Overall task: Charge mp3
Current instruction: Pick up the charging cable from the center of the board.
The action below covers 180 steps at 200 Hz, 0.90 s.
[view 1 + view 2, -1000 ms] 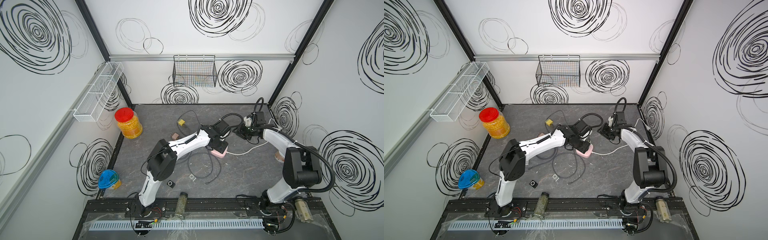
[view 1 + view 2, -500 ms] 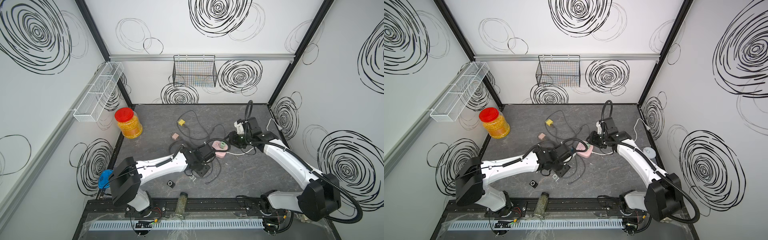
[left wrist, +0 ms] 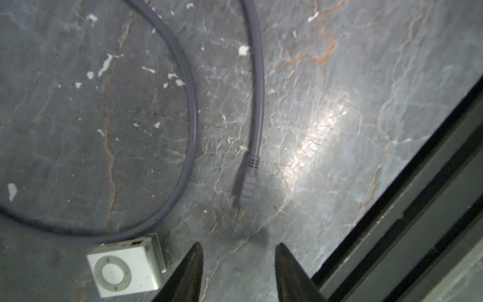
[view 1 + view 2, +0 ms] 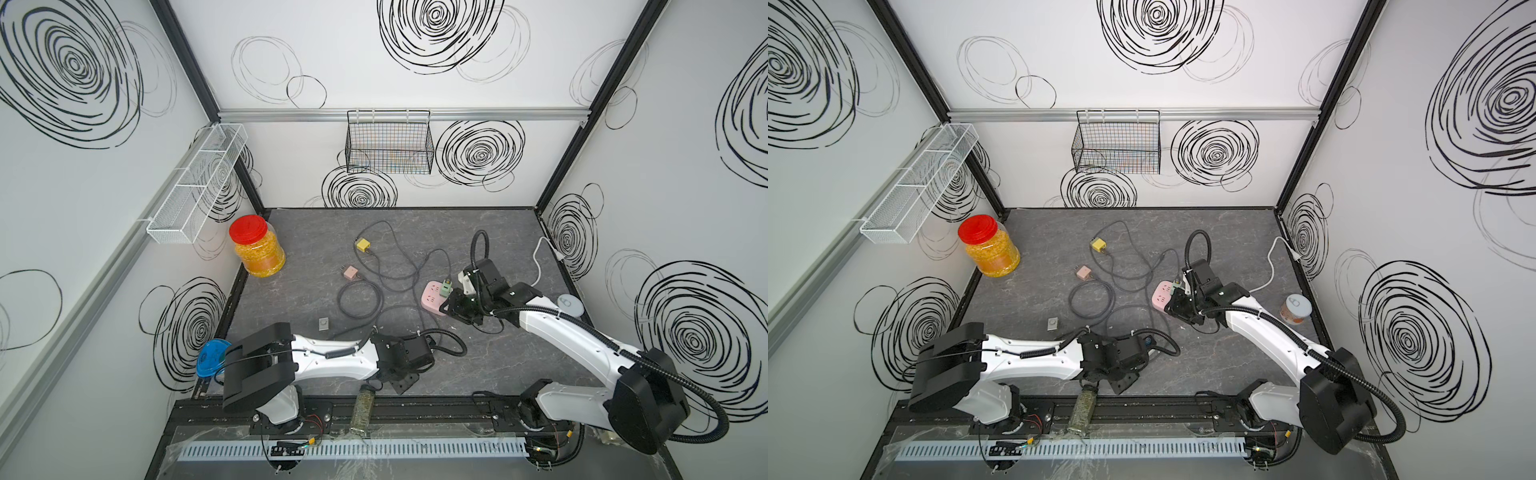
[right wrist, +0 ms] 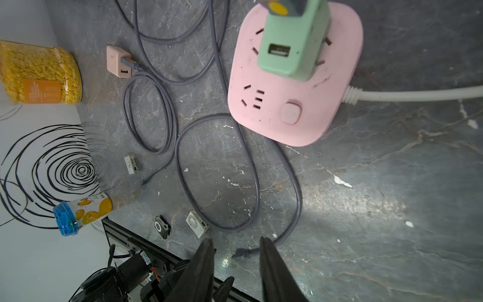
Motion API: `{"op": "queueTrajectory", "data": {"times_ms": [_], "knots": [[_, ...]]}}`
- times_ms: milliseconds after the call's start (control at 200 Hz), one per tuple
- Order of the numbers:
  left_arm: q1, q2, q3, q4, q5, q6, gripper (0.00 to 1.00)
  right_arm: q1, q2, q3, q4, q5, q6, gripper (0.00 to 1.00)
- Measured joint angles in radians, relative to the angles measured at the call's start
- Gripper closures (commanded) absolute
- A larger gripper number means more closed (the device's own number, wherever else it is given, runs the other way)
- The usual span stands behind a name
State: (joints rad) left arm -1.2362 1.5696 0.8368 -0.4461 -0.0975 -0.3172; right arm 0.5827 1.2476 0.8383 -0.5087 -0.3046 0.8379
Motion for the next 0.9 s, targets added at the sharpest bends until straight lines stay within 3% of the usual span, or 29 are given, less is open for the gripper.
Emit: {"op": "queueTrajectory", "data": {"times_ms": [180,545,746,901], "knots": [[0.000,0.042,0.002,0.061,0.008,0.000,0.52,0.005,-0.007,-0.018,0.012,0.003,0.016,0.70],[0.027,0.080,0.012,0.136,0.060,0.000,0.66,0.004,-0.041,-0.033,0.024,0.016,0.019,0.71],[0.039,0.079,0.009,0.143,0.086,-0.005,0.67,0.004,-0.046,-0.042,0.024,0.019,0.019,0.71],[0.042,0.061,-0.020,0.170,0.094,-0.018,0.76,0.004,-0.059,-0.046,0.024,0.024,0.019,0.71]]}}
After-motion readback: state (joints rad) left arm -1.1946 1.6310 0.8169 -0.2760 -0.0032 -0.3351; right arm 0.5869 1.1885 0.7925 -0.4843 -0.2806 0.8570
